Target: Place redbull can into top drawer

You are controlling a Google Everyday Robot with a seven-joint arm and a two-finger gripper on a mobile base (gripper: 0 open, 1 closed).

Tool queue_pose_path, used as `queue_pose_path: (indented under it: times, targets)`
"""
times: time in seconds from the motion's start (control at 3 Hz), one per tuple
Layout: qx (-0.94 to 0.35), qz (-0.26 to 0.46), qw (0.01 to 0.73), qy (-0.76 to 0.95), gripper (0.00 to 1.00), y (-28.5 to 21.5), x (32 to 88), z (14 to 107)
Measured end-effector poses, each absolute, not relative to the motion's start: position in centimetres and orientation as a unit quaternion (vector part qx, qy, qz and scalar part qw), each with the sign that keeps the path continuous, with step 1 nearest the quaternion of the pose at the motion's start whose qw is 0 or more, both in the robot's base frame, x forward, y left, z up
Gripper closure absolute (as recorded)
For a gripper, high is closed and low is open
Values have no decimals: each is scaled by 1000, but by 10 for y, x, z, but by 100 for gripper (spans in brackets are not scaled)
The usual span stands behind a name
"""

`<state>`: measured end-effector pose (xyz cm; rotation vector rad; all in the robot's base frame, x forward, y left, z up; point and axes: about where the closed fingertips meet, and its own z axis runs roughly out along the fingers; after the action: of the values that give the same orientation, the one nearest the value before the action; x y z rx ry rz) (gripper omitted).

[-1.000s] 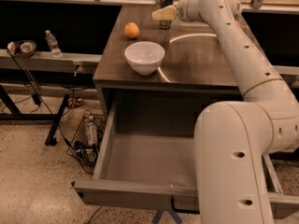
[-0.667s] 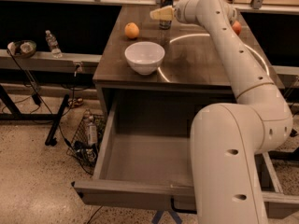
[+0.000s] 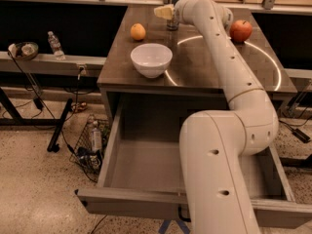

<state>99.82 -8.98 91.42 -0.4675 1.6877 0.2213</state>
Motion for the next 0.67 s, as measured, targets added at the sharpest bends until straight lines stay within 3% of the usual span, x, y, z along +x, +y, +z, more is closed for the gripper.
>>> queue_pose_path:
  times: [0.67]
  targets:
    - [-182,70,642,742,68,-99,1009,921]
